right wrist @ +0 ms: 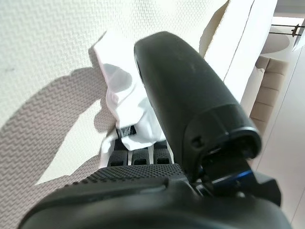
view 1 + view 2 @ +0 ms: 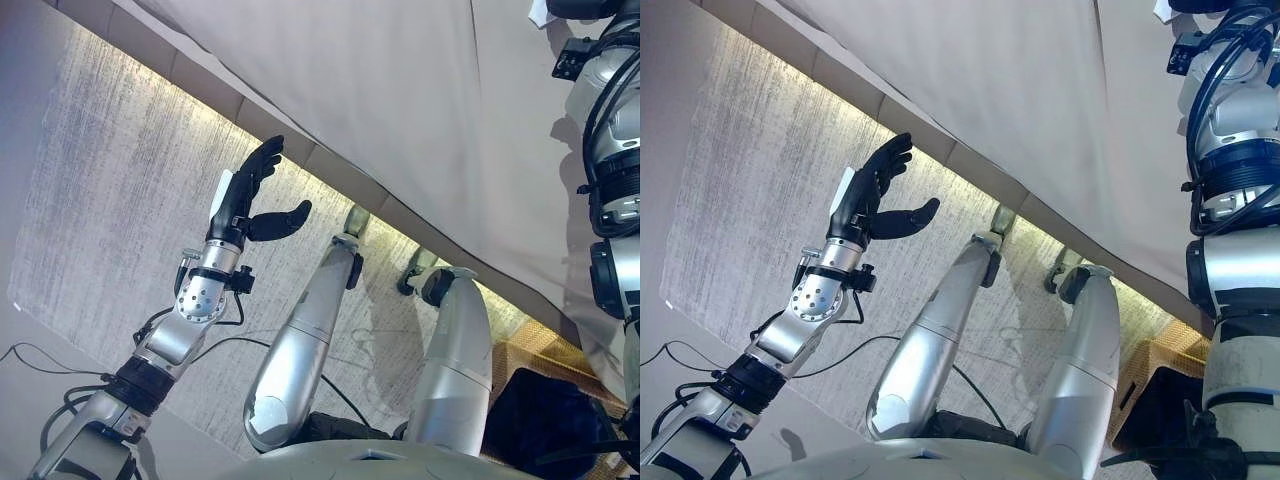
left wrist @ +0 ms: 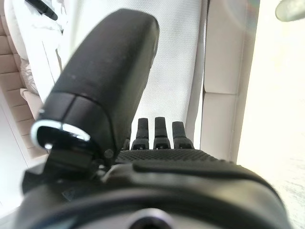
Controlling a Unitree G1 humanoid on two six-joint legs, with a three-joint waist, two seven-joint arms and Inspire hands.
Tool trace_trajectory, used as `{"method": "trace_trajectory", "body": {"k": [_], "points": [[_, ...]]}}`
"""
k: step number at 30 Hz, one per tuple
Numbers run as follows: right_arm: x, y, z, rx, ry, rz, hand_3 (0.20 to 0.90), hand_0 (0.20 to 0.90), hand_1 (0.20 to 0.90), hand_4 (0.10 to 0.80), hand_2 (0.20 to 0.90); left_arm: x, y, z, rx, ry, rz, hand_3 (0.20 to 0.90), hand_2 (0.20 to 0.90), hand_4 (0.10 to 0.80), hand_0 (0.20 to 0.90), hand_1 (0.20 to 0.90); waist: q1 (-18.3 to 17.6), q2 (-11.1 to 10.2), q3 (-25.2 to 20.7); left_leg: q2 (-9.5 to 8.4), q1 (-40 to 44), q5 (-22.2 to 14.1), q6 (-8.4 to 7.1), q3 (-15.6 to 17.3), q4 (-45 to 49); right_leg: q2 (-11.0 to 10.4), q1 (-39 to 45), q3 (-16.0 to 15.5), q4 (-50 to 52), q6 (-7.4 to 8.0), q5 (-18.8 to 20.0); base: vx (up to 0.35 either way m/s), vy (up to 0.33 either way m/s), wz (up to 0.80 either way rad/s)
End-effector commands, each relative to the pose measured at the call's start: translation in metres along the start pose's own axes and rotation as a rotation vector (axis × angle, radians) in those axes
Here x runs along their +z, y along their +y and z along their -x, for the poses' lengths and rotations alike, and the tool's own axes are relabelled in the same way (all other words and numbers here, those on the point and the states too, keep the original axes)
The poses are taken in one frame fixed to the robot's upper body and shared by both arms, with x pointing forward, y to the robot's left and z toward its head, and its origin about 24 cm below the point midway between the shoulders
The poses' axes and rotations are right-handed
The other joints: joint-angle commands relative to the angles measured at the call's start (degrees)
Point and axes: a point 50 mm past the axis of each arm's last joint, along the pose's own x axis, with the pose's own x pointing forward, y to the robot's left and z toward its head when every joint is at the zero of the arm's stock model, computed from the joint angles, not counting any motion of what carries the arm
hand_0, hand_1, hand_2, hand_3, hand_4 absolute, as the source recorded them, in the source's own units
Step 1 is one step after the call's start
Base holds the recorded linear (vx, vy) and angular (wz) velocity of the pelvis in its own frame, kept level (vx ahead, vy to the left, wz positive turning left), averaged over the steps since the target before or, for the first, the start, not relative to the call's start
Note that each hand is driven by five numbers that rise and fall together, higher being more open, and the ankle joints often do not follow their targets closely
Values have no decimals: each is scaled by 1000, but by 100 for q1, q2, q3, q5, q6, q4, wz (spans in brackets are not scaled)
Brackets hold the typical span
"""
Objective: Pick up the clothes from the bed and place them into the basket
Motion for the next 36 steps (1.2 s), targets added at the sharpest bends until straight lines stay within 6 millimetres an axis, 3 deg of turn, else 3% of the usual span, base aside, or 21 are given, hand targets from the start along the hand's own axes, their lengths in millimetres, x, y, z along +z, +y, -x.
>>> {"method": "trace_trajectory", "body": {"k": [1, 11, 22, 28, 30, 36], "points": [[45, -20, -9, -83, -162, 162, 200, 300, 300, 100, 300, 41, 7, -2, 41, -230, 80, 900, 900, 800, 900, 900, 88, 174, -259, 78, 412, -411, 329, 120, -25, 347, 381, -267, -348, 71, 338, 15, -36, -4], [38, -34, -16, -137, -115, 424, 200, 300, 300, 100, 300, 42, 11, 1, 48, -250, 65, 900, 900, 800, 900, 900, 110, 125, -259, 170, 769, -396, 268, 115, -205, 350, 759, -406, -563, 52, 380, -17, -19, -1], [-3, -32, -20, 143, 23, 601, 200, 300, 300, 100, 300, 40, 20, -9, 79, -226, 99, 900, 900, 800, 900, 900, 48, -140, -259, 355, 2351, -317, 111, 126, -1060, 363, 2396, -529, -1512, 109, 523, -21, 3, -10], [-11, -40, -20, 184, 37, 559, 200, 300, 300, 100, 300, 36, 16, -15, 75, -191, 97, 900, 900, 800, 900, 900, -55, -325, -305, 442, 3204, -247, 55, 90, -1607, 436, 3242, -465, -2256, 170, 709, -14, 17, -14], [-16, -45, -20, 200, 48, 507, 200, 300, 300, 100, 300, 33, 15, -17, 80, -169, 88, 900, 900, 800, 900, 900, -129, -388, -461, 501, 3447, -31, 45, 108, -1933, 494, 3523, -480, -2732, 156, 967, -62, 65, -10], [-40, -54, -12, 242, 72, 359, 200, 300, 300, 100, 300, 22, 16, -20, 91, -100, 40, 900, 900, 800, 900, 900, -409, -581, -889, 640, 4252, 86, -26, 125, -2708, 684, 4325, -299, -3827, 255, 1254, 21, 20, -12]]}}
